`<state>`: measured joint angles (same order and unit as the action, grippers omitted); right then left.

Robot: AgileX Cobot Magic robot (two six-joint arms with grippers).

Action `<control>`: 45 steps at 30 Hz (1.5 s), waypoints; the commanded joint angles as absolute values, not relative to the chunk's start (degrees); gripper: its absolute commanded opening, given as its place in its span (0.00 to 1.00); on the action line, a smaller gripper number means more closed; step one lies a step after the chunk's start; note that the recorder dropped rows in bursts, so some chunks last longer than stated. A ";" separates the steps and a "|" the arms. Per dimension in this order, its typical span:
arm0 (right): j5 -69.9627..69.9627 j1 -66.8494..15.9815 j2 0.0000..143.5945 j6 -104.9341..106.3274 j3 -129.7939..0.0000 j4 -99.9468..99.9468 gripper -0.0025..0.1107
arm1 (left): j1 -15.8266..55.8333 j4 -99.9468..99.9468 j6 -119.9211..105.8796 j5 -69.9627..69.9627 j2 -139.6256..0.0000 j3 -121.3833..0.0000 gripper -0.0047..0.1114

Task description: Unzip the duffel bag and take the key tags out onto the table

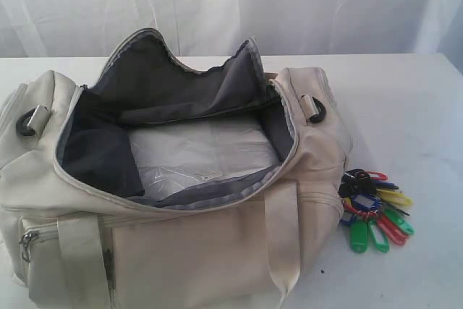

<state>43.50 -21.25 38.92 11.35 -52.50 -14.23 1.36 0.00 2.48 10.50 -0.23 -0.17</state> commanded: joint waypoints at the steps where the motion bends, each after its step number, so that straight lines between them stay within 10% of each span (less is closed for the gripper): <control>1: 40.10 -14.93 29.10 11.27 -46.90 -14.65 0.02 | 1.32 0.00 2.83 10.18 0.00 0.00 0.04; 24: 24.32 -8.22 0.00 11.27 -2.14 -15.73 0.02 | 1.32 0.00 2.82 10.31 0.00 0.00 0.04; 45: 18.96 -8.22 0.00 10.19 0.00 -10.83 0.02 | 1.32 0.00 2.82 10.31 0.00 0.00 0.04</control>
<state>19.72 -8.06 0.34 10.49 -0.32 -13.16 1.36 0.00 2.48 10.50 -0.23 -0.17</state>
